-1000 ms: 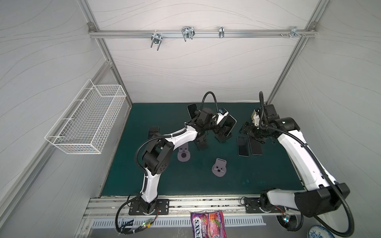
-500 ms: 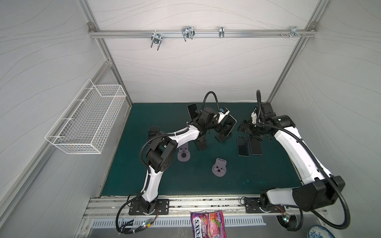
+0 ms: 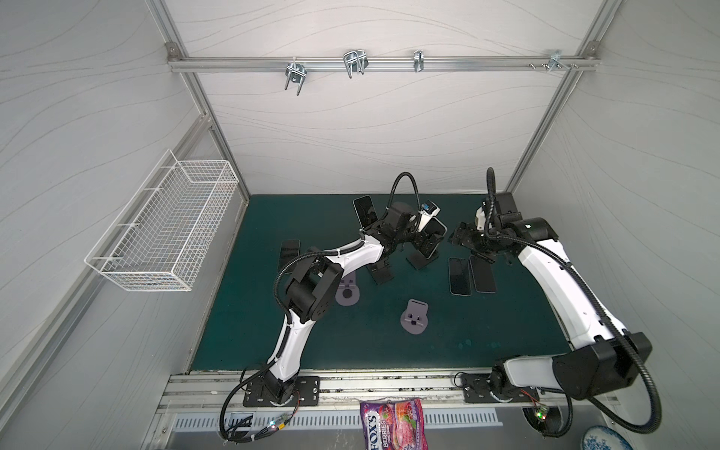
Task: Remove the phone from the phone stand
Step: 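Close the left gripper on the white-edged phone on the black stand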
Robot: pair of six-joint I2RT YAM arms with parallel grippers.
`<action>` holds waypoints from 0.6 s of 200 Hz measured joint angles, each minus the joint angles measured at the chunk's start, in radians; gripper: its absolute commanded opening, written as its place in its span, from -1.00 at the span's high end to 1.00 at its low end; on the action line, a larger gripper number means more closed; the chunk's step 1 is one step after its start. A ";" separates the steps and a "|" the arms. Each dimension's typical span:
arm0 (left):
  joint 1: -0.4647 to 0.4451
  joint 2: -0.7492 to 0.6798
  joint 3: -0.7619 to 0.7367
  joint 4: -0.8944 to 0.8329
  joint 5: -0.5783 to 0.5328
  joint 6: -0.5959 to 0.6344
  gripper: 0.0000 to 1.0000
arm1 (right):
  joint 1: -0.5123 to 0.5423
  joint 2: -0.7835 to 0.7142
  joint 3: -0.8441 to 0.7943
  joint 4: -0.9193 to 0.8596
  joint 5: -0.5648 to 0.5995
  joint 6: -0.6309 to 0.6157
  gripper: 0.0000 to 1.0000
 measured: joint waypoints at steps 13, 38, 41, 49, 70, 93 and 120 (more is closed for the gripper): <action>-0.001 0.004 0.000 0.000 0.000 -0.003 -0.98 | 0.000 0.000 0.000 0.010 0.000 0.013 -0.72; -0.001 0.007 0.000 0.000 -0.002 -0.011 -0.98 | 0.000 0.000 -0.010 0.042 0.009 0.045 -0.66; -0.001 0.007 0.000 0.000 -0.002 -0.011 -0.97 | 0.000 0.000 -0.013 0.046 0.009 0.049 -0.65; -0.001 0.007 0.000 0.000 -0.004 -0.013 -0.98 | -0.002 0.000 -0.023 0.056 0.010 0.061 -0.62; -0.001 0.008 0.000 0.000 -0.011 -0.013 -0.98 | -0.009 0.000 -0.043 0.072 0.012 0.081 -0.61; -0.001 0.014 0.000 0.000 -0.018 -0.013 -0.97 | -0.022 0.001 -0.048 0.078 0.012 0.092 -0.62; -0.001 0.035 0.013 0.000 -0.023 -0.018 -0.98 | -0.034 0.002 -0.050 0.092 0.012 0.098 -0.64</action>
